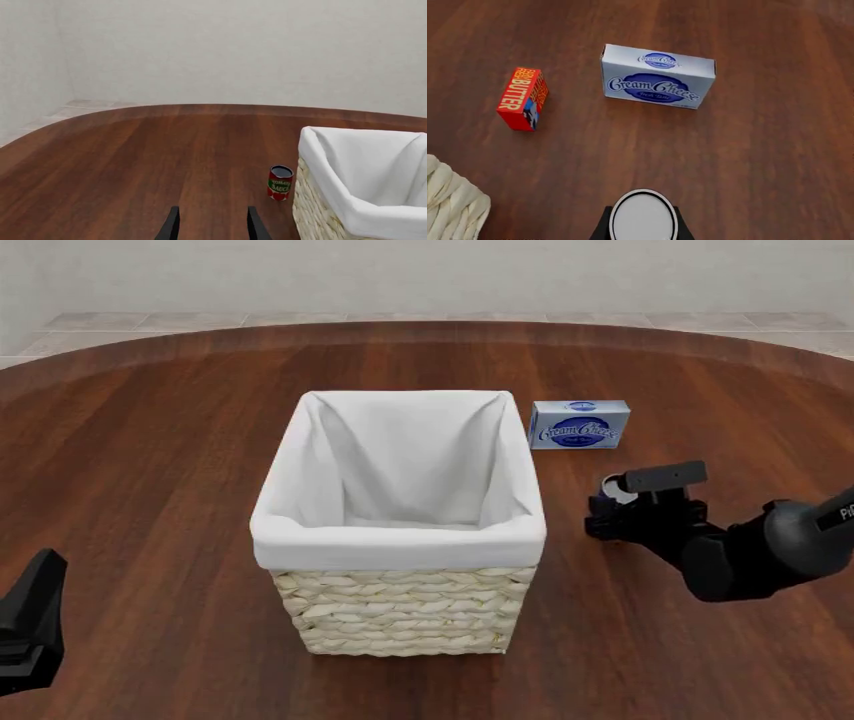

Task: Pick up the alphabet soup and put it in the basket.

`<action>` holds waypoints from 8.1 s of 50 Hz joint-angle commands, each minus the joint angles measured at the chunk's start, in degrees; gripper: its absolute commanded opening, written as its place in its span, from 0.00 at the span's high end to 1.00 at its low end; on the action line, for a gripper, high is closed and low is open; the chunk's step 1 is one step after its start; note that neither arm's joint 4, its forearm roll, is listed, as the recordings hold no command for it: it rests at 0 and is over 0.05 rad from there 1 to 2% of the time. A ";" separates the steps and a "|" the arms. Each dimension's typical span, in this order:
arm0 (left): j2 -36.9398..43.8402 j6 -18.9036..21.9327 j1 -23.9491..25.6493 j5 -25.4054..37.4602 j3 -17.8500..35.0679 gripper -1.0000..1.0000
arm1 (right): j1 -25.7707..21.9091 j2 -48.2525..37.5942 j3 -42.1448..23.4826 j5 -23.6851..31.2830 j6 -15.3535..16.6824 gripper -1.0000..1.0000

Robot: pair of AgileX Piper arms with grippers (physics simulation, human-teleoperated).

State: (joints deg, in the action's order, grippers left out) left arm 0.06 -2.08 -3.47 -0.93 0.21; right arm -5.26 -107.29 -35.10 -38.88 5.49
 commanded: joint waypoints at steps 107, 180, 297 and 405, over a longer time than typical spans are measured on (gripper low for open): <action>-0.03 0.70 0.43 -0.72 -0.01 0.00 | -4.64 38.92 -8.77 31.74 4.24 1.00; -0.03 1.17 0.07 -1.18 -0.02 0.00 | -18.48 36.08 -19.73 38.23 4.25 1.00; -0.04 1.55 -0.14 -1.41 -0.02 0.00 | -33.58 21.07 -28.68 41.30 1.26 1.00; -0.04 1.43 -0.37 -1.58 -0.03 0.00 | -37.33 14.02 -29.80 42.98 -1.74 1.00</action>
State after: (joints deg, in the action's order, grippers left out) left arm 0.02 -0.67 -3.86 -2.51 0.18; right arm -42.70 -93.29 -64.40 4.13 4.92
